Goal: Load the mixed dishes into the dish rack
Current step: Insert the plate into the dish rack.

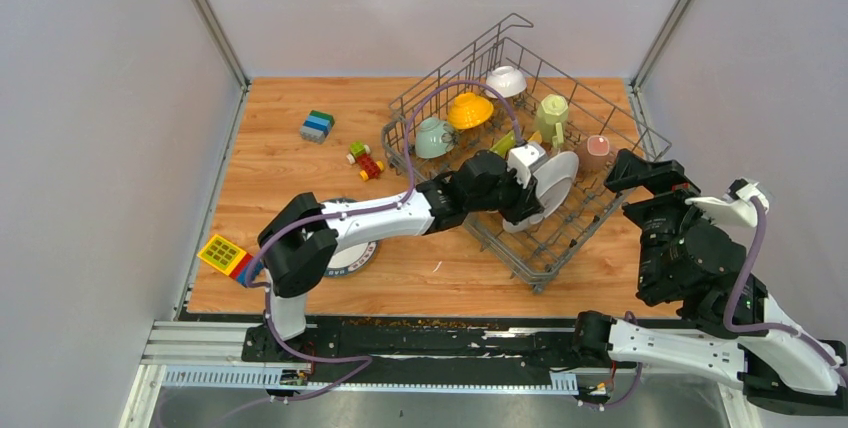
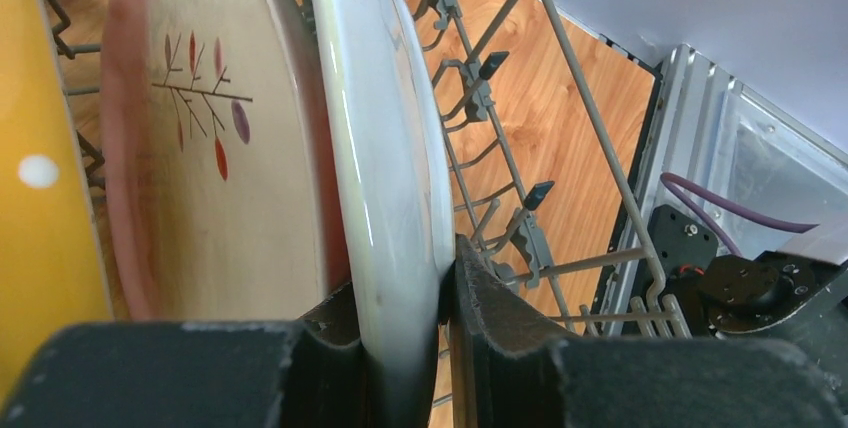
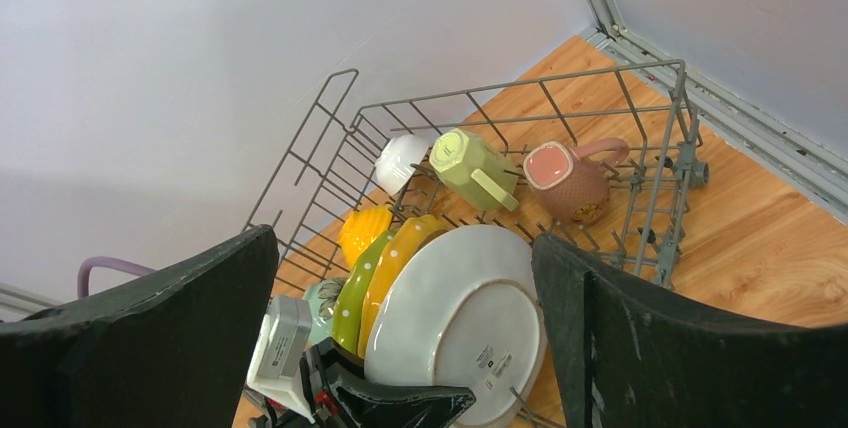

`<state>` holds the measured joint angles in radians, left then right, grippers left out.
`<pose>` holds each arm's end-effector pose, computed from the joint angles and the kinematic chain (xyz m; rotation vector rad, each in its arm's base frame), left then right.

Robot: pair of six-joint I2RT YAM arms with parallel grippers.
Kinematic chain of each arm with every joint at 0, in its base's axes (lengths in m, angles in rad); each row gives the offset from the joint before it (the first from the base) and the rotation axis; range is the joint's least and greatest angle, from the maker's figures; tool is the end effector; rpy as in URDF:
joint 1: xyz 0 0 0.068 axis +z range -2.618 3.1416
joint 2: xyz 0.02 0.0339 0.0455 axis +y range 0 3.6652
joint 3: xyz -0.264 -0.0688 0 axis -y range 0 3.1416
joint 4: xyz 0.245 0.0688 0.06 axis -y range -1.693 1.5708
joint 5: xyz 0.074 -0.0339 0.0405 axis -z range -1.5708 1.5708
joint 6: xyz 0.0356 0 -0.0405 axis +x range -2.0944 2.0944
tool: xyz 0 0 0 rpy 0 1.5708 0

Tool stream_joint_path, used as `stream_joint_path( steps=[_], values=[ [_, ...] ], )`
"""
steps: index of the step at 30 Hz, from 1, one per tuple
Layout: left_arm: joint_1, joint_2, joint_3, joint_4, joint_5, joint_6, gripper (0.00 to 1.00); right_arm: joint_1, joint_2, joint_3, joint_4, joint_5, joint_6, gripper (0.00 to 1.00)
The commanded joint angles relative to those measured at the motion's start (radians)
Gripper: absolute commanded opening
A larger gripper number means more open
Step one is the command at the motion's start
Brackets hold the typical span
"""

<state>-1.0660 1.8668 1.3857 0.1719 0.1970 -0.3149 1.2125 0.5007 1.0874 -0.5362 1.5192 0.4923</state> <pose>0.2095 -0.3935 0.2727 0.8814 1.8359 -1.0995 0.0456 0.0203 0.4297 0.6475 1.4316 0.1854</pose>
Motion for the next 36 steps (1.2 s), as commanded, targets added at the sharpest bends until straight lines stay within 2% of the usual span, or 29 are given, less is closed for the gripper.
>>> stream_joint_path(
  steps=[1,2,10,15,21,24,27,31,36],
  values=[
    [-0.004,-0.01,0.154,0.104,0.003,0.025,0.16,-0.002,0.034,0.029,-0.014,-0.014,0.013,1.0],
    [-0.005,0.0,0.166,0.071,0.008,0.027,0.23,-0.002,0.038,0.031,-0.014,-0.014,0.015,1.0],
    [-0.014,-0.018,0.196,-0.028,0.016,0.087,0.45,-0.002,0.042,0.038,-0.014,-0.014,0.026,1.0],
    [-0.048,-0.012,0.239,-0.114,0.004,0.18,0.48,-0.002,0.039,0.039,-0.013,-0.006,0.031,1.0],
    [-0.058,-0.039,0.218,-0.128,-0.002,0.186,0.53,-0.002,0.043,0.041,-0.014,-0.015,0.037,1.0],
    [-0.057,-0.091,0.187,-0.121,-0.014,0.197,0.58,-0.002,0.042,0.045,-0.013,-0.025,0.04,1.0],
    [-0.057,-0.169,0.146,-0.109,-0.033,0.211,0.69,-0.002,0.039,0.049,-0.014,-0.043,0.046,1.0],
    [-0.057,-0.287,0.062,-0.076,-0.064,0.232,0.78,-0.002,0.094,0.075,-0.013,-0.086,0.02,1.0],
    [-0.056,-0.446,-0.087,-0.062,-0.221,0.273,0.87,-0.002,0.208,0.123,-0.013,-0.165,-0.011,1.0]
  ],
)
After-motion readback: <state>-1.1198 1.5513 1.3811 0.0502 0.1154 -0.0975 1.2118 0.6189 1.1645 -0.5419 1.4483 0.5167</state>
